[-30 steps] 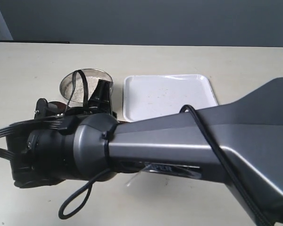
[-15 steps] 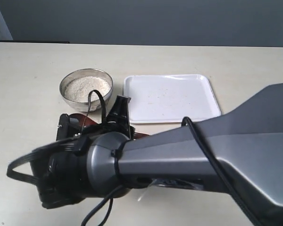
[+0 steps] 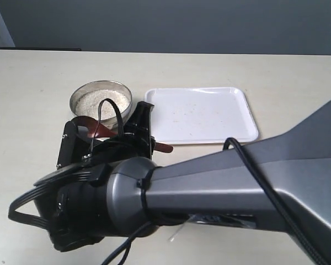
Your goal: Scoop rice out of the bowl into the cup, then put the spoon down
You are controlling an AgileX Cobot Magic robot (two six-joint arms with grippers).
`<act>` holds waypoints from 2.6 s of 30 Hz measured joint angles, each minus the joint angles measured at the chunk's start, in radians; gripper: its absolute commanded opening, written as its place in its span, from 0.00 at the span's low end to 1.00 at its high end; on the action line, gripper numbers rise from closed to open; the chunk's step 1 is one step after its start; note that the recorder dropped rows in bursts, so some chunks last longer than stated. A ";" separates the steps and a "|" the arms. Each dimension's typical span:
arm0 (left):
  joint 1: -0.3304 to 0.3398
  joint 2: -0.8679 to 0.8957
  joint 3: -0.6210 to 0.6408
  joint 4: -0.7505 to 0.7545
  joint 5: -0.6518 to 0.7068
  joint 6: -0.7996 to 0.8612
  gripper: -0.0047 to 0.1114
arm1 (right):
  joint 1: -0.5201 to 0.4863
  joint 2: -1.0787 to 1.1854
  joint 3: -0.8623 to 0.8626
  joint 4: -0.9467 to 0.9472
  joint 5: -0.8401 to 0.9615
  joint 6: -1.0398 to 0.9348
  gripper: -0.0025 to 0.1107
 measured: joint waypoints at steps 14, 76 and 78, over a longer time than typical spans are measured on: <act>0.000 0.000 0.000 0.000 0.000 0.000 0.04 | -0.072 -0.128 0.001 0.265 -0.051 -0.023 0.01; 0.000 0.000 0.000 0.000 0.000 0.000 0.04 | -0.927 0.148 -0.318 1.295 -0.279 -0.572 0.02; 0.000 0.000 0.000 0.000 0.000 0.000 0.04 | -0.927 0.148 -0.318 1.319 -0.275 -0.590 0.02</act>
